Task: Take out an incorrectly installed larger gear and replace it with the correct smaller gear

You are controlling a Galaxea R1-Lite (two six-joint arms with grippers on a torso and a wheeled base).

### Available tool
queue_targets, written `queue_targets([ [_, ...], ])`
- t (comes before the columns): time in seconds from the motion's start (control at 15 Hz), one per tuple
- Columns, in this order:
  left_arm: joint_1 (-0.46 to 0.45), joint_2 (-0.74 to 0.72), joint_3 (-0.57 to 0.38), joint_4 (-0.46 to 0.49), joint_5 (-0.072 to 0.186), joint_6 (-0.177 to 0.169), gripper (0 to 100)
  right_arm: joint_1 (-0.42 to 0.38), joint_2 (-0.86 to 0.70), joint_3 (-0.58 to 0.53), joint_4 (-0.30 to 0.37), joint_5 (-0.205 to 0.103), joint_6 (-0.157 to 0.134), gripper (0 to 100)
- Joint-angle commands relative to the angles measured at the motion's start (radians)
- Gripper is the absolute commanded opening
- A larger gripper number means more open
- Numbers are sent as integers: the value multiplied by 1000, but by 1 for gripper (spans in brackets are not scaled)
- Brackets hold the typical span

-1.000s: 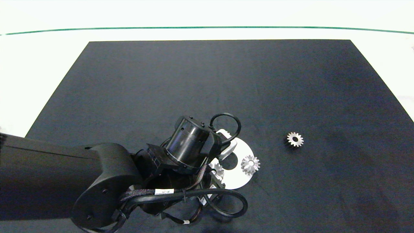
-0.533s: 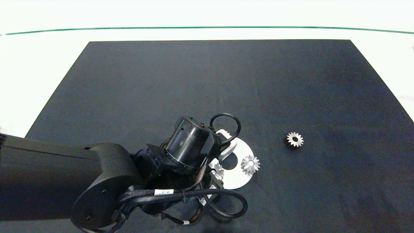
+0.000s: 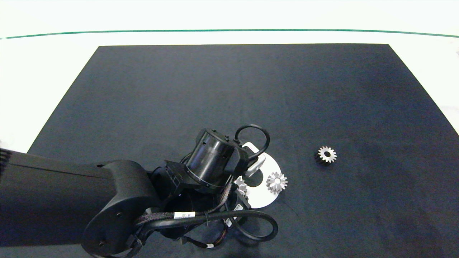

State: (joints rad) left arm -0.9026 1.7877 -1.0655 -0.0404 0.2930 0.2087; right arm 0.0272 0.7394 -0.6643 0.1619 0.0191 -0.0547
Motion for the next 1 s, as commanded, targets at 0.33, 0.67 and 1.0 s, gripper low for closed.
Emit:
queue_targets([
  [0.33,-12,13,2,-1,2,0,39,0,3,0,1,1,1,100],
  [0.67,-12,12,7,-3,2,1,30,0,3,0,1,1,-1,100],
  [1.0,-13,7,7,-3,8,1,25,0,2,0,2,1,1,100],
])
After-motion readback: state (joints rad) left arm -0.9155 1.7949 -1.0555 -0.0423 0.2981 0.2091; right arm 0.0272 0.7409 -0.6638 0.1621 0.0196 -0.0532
